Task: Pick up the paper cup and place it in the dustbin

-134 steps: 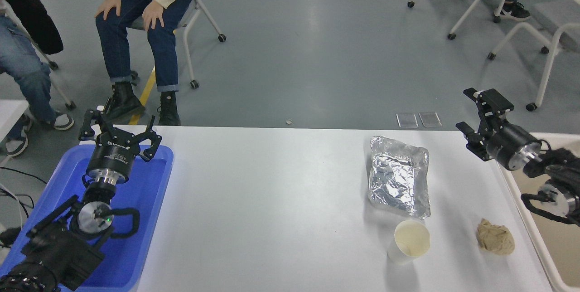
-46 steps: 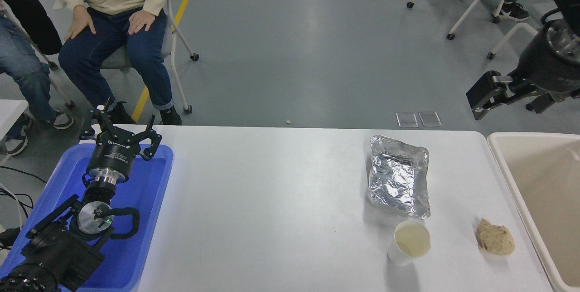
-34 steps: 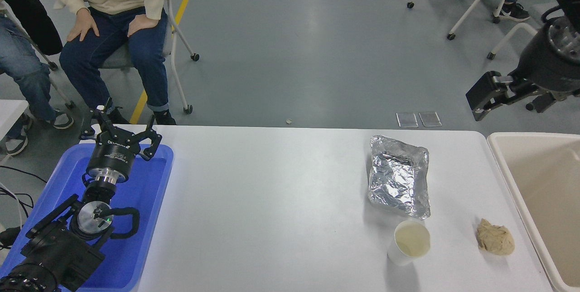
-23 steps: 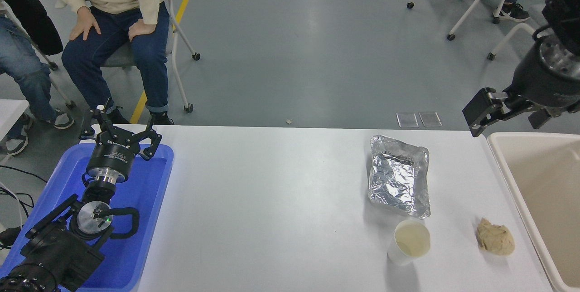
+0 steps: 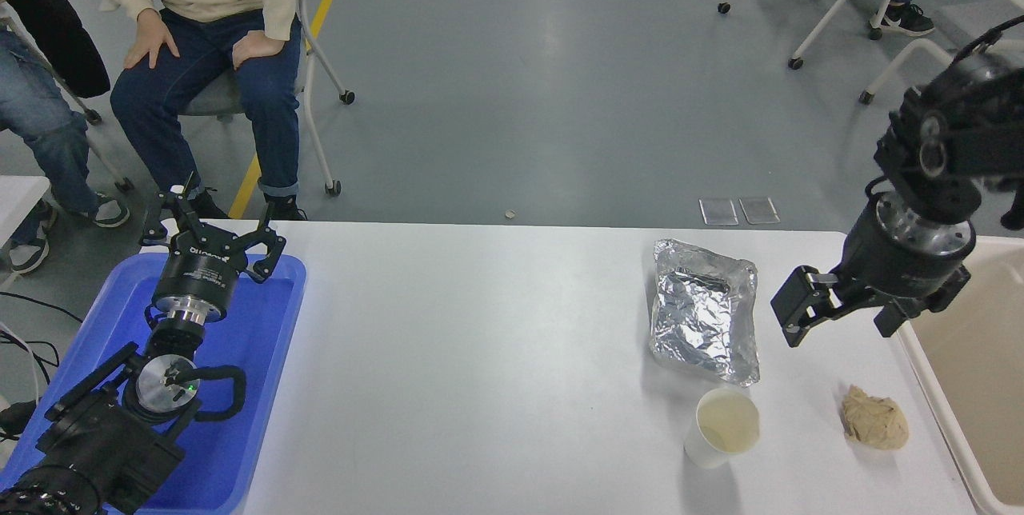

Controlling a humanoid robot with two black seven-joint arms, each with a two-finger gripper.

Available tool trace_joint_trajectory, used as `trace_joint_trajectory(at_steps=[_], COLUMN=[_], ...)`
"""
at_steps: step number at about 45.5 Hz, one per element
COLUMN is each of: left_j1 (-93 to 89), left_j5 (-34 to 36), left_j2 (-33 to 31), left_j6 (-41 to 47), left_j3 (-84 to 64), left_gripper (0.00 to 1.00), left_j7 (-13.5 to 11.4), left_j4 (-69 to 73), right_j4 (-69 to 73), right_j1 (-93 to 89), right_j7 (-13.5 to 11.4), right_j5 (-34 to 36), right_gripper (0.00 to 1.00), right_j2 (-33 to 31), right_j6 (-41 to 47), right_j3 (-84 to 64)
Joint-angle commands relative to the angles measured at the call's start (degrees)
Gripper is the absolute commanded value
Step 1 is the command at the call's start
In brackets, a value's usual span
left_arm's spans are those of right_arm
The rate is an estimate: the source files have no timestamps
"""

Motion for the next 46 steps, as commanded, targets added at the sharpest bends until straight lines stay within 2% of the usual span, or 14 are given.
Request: trace_joint_trajectory(at_steps=[1,46], left_j1=[-0.01,0.08], left_j5=[0.0,0.0], left_j2=[0.0,0.0], left_j6=[-0.01,-0.09], left_j3=[0.0,0.0], left_gripper=[1.0,1.0], left_j7=[-0.01,0.0], left_j4=[0.0,0.0], right_j4=[-0.51,-5.17], right_j1=[-8.93,-23.17], right_j7=[0.04,0.04], right_j5=[-0.73,-1.17], right_gripper=[1.0,1.0], right_j2=[0.24,1.56], right_j6=[-12.19,-16.59], right_j3=[1.29,8.15])
